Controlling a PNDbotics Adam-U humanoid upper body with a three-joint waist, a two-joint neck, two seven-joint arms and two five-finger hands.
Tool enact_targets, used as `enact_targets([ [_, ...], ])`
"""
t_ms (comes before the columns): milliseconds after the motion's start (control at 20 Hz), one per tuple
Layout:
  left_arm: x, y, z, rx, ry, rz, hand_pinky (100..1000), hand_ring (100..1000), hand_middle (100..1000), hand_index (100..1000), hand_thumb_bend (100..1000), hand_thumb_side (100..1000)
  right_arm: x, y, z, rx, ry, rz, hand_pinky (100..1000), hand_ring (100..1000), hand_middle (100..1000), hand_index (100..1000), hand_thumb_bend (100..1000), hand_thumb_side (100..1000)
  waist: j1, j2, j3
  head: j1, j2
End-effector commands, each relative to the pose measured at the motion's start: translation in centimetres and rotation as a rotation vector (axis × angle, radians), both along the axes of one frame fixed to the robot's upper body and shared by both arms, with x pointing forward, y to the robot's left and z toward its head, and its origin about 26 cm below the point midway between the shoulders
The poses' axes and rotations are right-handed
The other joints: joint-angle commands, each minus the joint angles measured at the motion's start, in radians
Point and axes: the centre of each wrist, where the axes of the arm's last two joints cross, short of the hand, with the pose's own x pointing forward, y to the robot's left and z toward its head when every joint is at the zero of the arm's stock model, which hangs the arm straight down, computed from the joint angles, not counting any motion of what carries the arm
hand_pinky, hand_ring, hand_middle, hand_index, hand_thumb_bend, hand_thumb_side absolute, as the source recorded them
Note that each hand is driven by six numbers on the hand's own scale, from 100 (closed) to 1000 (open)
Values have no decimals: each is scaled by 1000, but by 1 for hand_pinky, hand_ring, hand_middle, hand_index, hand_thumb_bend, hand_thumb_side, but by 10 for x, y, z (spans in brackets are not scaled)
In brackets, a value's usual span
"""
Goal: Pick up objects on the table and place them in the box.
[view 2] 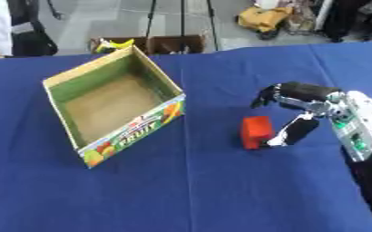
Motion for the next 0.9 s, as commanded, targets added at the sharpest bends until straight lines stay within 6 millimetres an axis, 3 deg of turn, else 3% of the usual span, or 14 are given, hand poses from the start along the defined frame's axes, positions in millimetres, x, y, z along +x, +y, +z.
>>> enact_targets([
  [50,-2,2,10,34,-24,-2,356,562,637,900,498,871,0,-6,11,-327,104,255,763,777,745,827,537,439,-1,-14,2,-3,-12],
  [900,-1,1,11,35,-25,-5,357,563,639,899,500,873,-1,-3,11,-299,99,265,748,751,655,793,474,433,0,-13,5,-11,-16],
])
